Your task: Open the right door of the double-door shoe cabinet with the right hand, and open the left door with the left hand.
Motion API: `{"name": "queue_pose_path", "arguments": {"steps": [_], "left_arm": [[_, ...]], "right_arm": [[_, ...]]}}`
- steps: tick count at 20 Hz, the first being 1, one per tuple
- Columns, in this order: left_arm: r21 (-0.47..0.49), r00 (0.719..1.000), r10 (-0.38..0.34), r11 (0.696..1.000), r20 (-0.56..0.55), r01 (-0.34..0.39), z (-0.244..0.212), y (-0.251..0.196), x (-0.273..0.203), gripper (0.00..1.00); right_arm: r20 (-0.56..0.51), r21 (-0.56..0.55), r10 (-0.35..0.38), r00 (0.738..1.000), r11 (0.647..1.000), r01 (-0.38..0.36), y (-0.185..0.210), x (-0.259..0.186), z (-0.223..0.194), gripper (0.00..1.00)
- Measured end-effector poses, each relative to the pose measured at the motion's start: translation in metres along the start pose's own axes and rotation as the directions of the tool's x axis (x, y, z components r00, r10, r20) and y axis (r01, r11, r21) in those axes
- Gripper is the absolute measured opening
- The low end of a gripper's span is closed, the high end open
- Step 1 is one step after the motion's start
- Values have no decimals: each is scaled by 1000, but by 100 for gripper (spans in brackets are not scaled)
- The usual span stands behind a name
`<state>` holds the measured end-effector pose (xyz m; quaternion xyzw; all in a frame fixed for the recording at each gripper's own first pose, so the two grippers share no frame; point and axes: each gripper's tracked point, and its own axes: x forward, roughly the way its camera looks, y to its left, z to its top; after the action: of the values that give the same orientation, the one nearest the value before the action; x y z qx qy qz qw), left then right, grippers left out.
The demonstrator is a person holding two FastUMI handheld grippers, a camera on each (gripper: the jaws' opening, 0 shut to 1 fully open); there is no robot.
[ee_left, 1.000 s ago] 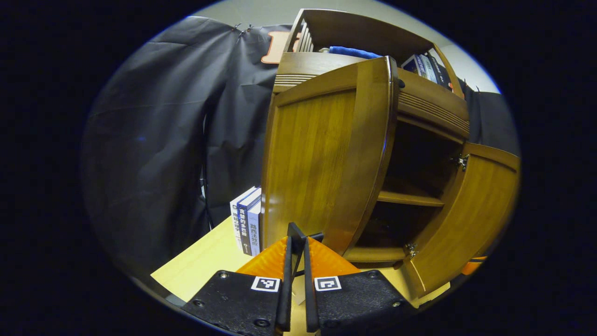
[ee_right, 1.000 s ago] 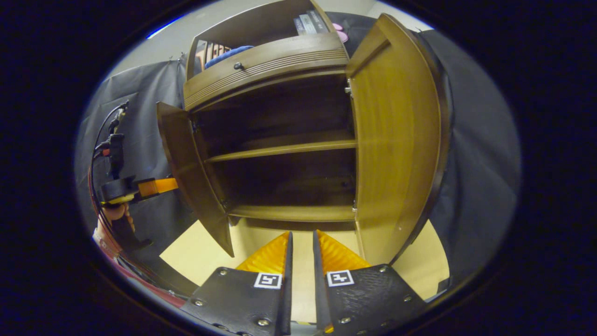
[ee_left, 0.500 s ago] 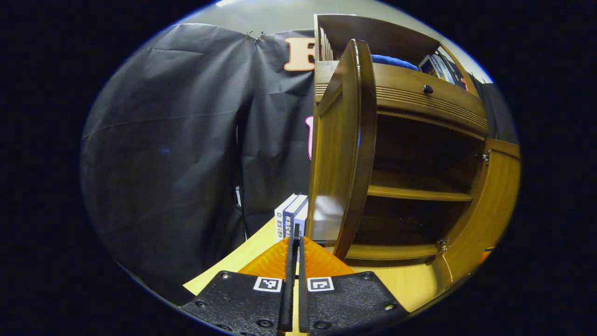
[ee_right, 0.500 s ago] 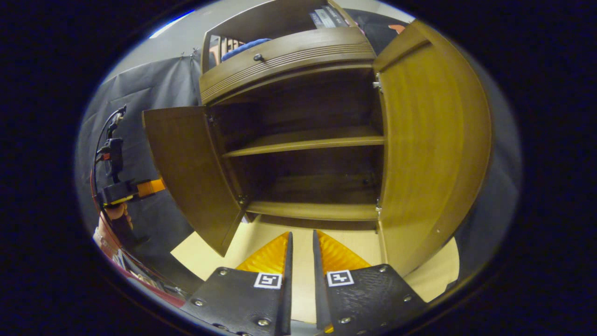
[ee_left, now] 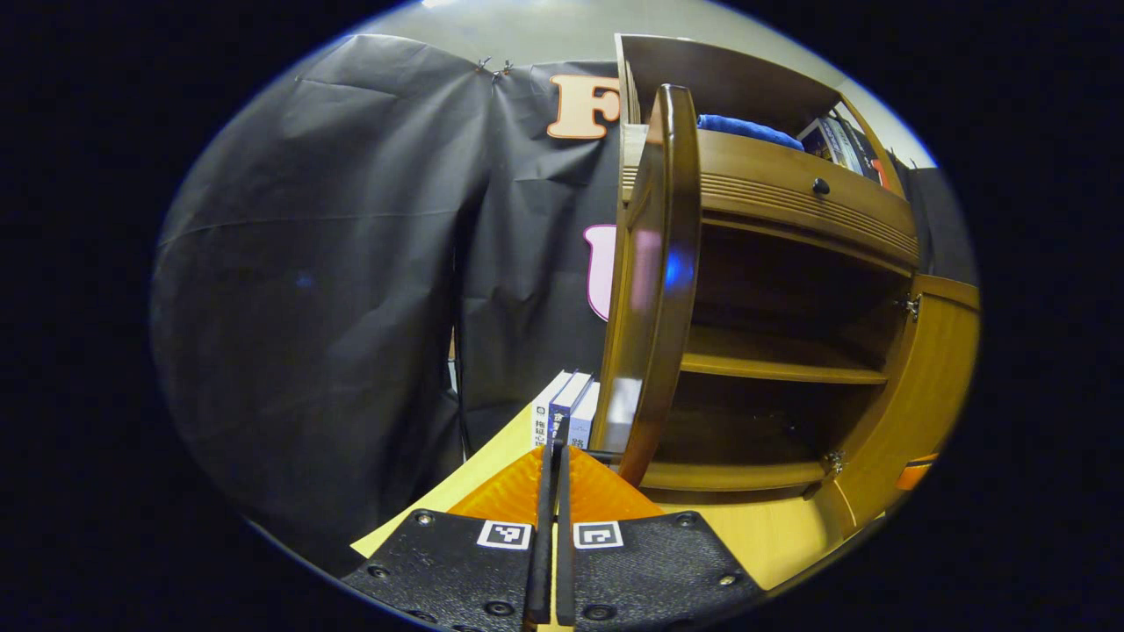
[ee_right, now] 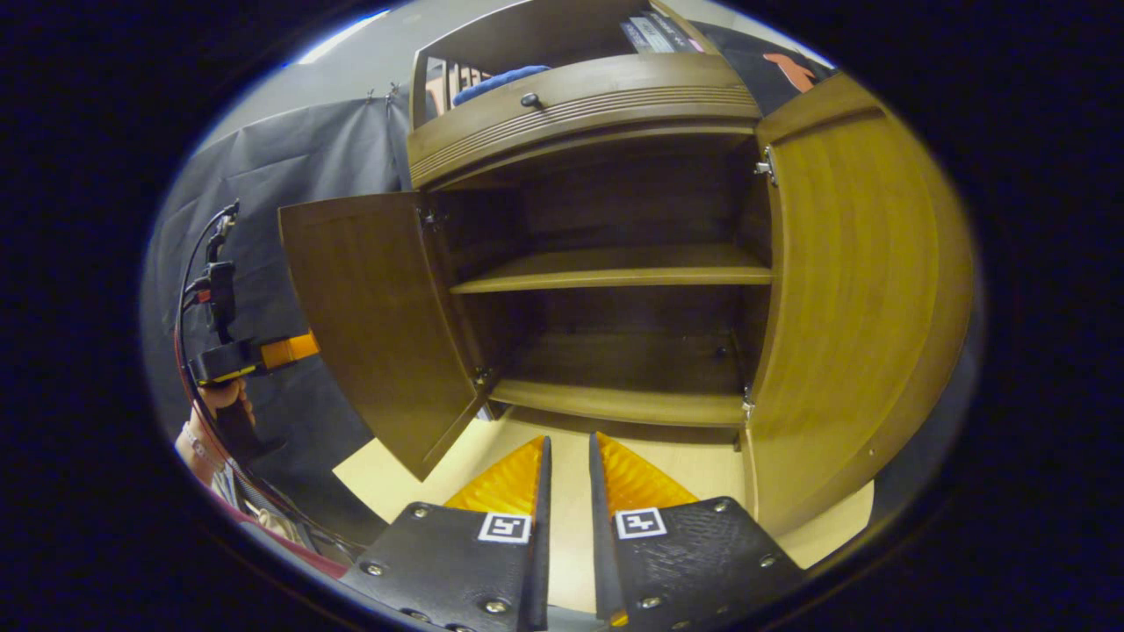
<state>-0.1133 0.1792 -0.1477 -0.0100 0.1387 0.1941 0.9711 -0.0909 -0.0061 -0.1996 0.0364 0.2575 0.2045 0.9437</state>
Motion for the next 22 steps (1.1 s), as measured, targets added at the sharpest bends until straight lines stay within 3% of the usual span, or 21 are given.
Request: {"name": "queue_pose_path", "arguments": {"steps": [6,12,16,19,21,22], "left_arm": [[-33,996,87,996,-7,-87,-2,37,-15,4],[-68,993,94,994,65,-89,34,16,-42,0],[-33,986,-17,999,167,23,81,-43,-51,3],[0,972,-106,994,210,108,109,-86,-48,0],[13,958,-172,985,230,174,121,-119,-44,12],[23,951,-202,979,236,202,126,-134,-44,3]], "right_arm": [[4,-3,12,1000,1000,-12,2,8,3,21],[65,-35,-28,997,999,31,-7,7,31,21],[174,-76,-61,983,994,75,-13,-5,71,21],[278,-95,-97,956,987,128,-16,-19,112,21],[359,-93,-129,924,981,173,-25,-35,151,21],[392,-89,-142,909,977,192,-26,-42,164,21]]}}
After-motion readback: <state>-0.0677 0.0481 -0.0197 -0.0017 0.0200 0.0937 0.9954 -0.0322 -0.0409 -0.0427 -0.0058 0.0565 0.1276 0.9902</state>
